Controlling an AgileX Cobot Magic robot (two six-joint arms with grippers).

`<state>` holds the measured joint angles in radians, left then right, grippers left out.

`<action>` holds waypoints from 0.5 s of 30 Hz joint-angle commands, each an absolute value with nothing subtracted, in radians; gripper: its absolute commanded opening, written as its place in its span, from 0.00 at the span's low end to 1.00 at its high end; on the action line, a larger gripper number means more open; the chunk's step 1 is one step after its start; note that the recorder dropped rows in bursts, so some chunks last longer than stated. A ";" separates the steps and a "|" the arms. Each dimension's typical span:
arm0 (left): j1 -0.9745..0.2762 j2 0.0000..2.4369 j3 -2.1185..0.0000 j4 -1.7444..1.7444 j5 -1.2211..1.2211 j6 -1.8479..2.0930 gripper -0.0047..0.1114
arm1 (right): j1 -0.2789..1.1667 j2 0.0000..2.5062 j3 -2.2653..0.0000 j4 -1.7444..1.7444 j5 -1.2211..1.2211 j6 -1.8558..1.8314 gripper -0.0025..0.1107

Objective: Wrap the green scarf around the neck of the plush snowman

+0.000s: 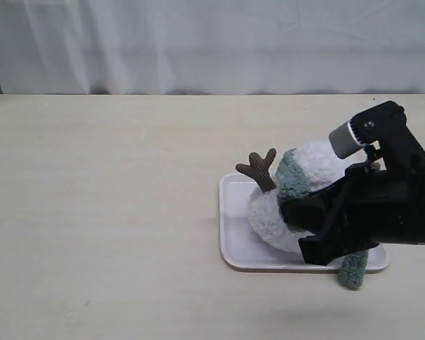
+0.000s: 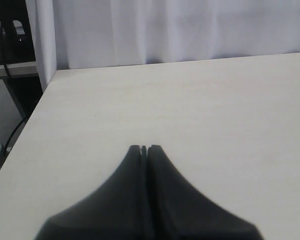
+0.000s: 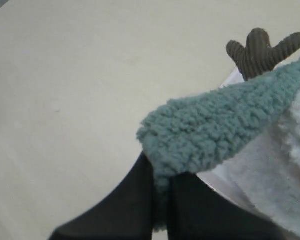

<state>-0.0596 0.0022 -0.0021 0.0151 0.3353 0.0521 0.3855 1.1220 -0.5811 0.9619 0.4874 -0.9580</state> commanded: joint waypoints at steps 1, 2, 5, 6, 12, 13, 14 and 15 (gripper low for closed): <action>-0.067 0.000 0.000 0.015 0.325 0.049 0.04 | 0.387 1.122 -0.587 0.948 0.507 -0.956 0.06; -0.067 0.000 0.000 0.015 0.325 0.049 0.04 | 0.387 1.127 -0.585 0.948 0.507 -0.956 0.06; -0.067 0.000 0.000 0.015 0.325 0.049 0.04 | 0.387 1.163 -0.568 0.930 0.507 -0.956 0.06; -0.067 0.000 0.000 0.015 0.325 0.049 0.04 | 0.387 1.180 -0.565 0.930 0.509 -0.956 0.06; -0.067 0.000 0.000 0.015 0.325 0.049 0.04 | 0.387 1.219 -0.565 0.889 0.555 -0.940 0.06; -0.067 0.000 0.000 0.015 0.325 0.049 0.04 | 0.387 1.229 -0.565 0.874 0.557 -0.923 0.06; -0.067 0.000 0.000 0.015 0.325 0.049 0.04 | 0.387 1.235 -0.565 0.847 0.557 -0.894 0.06; -0.067 0.000 0.000 0.015 0.325 0.049 0.04 | 0.387 1.241 -0.565 0.833 0.557 -0.878 0.06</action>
